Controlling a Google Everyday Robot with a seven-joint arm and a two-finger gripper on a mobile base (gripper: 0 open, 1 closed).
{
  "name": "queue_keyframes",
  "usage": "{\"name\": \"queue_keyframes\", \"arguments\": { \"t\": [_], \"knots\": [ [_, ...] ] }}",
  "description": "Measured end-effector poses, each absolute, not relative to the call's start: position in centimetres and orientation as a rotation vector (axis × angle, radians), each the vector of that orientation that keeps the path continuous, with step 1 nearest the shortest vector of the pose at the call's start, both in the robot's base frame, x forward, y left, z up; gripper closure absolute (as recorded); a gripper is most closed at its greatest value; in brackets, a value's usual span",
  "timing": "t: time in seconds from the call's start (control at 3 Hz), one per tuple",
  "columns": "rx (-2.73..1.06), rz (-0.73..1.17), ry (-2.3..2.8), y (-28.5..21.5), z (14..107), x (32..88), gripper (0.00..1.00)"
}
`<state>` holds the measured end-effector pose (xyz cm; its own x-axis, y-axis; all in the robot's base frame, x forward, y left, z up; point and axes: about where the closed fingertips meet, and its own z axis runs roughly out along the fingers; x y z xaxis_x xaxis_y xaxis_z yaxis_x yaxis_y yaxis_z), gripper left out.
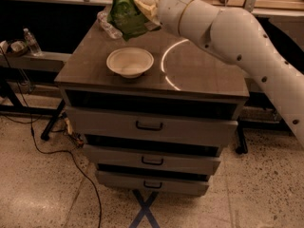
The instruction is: Place green rice chip bag into paper bowl
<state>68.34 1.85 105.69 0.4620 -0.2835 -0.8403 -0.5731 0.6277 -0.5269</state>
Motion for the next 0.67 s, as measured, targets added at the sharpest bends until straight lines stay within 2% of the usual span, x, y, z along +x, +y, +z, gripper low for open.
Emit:
{"name": "queue_keyframes", "arguments": {
  "t": [0.67],
  "knots": [
    [-0.839, 0.278, 1.104, 0.8, 106.2, 63.0, 1.00]
  ]
}}
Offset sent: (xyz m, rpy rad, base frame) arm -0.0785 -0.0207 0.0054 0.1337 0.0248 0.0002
